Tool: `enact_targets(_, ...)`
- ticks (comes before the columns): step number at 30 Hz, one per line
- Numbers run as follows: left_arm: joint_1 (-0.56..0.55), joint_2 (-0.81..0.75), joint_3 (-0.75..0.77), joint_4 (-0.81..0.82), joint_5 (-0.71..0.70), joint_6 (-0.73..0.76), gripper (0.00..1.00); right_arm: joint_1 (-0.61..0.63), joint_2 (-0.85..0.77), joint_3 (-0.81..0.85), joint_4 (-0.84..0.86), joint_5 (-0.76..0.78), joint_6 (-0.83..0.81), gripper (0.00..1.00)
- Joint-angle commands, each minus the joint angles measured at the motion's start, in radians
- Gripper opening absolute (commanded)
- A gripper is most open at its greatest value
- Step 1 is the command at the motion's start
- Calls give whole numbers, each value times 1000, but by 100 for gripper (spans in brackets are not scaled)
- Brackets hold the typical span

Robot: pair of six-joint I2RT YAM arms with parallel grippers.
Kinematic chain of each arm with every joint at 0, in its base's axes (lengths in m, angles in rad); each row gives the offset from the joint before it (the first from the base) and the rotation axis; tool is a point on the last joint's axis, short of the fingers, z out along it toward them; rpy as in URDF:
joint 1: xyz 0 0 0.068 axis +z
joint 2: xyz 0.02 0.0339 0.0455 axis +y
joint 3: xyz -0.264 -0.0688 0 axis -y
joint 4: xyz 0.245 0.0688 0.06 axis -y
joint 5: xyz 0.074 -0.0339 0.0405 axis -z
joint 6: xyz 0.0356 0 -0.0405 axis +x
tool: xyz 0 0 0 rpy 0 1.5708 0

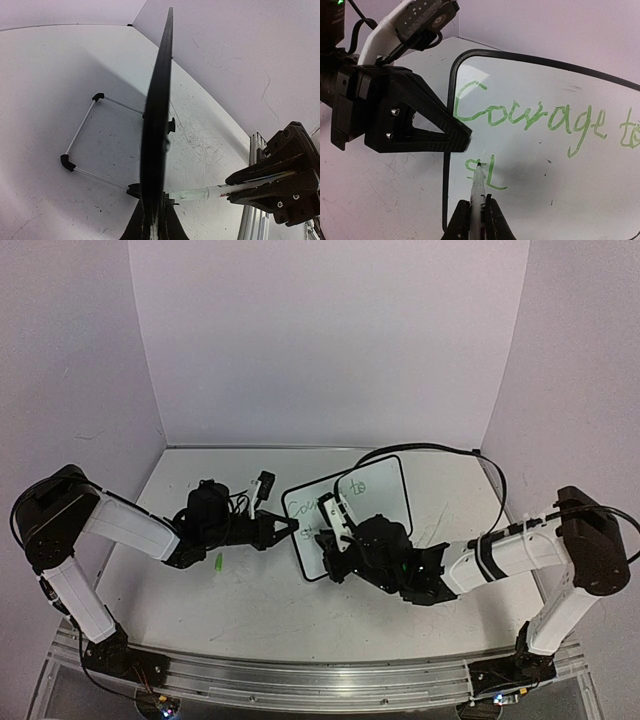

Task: Write a sentence on the whiteboard

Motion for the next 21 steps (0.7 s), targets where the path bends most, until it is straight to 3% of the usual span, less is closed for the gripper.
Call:
enact_targets(1,0,-15,3,-49,-35,46,0,-1,24,40,-4,61,13,0)
enact_targets(9,0,-16,0,-52,-39,50,0,-1,-62,-25,-13,165,46,0)
enact_targets(15,0,-14,1,-52,-39,47,0,-12,-86,-50,17,67,38,0)
enact_targets(21,-1,-17,3,-53,-37,46,0,-15,-59,-37,13,68,41,0)
